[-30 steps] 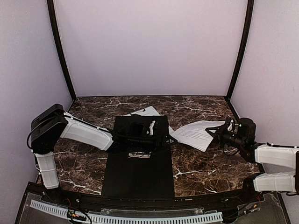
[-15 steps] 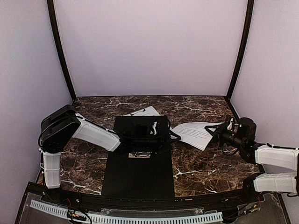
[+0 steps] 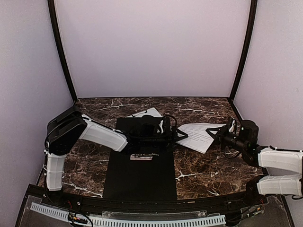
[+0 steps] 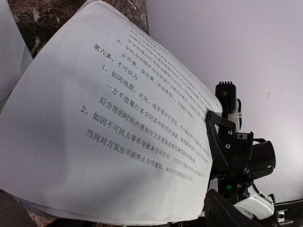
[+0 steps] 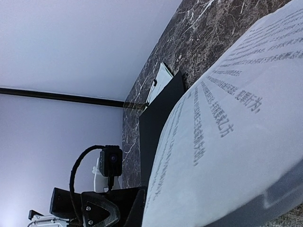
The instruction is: Put the files into the folder
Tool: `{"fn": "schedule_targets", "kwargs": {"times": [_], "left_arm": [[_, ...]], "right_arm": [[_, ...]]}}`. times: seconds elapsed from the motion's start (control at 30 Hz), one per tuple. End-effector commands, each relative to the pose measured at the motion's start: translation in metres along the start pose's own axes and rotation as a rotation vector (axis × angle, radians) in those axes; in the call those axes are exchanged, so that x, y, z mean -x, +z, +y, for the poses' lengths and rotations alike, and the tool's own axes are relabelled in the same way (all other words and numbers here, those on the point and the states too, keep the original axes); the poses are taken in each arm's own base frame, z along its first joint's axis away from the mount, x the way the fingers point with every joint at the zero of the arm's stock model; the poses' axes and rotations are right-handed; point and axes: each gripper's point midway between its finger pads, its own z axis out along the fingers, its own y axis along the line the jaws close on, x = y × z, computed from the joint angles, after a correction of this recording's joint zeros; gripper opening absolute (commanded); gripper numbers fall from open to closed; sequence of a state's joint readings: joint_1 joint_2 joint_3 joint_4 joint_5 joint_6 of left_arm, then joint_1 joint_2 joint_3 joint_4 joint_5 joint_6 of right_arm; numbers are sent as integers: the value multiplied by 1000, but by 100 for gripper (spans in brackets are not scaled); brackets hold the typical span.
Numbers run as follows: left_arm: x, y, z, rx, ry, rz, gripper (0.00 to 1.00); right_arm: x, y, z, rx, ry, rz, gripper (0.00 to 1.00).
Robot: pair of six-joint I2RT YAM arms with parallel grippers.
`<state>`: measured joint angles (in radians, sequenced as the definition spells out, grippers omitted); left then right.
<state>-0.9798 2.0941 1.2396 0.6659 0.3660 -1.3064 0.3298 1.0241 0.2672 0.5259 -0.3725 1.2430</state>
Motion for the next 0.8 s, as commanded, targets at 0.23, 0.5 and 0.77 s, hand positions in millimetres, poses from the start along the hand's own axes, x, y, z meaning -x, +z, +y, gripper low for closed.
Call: {"fn": "schedule_targets", "kwargs": {"times": [0.23,0.5,0.77], "left_arm": [[8,-1,-16,-78,-16,-44,71],[15,-6,-26,-135,-26,-75,71],[18,-15,-32,-193,-48,-109,51]], "right_arm": [[-9,-8,-3,19,-10,-12,0],[-13,-13,-8,12,-3,-24,0],[-20,-18,-13,7,13,-36,0]]}}
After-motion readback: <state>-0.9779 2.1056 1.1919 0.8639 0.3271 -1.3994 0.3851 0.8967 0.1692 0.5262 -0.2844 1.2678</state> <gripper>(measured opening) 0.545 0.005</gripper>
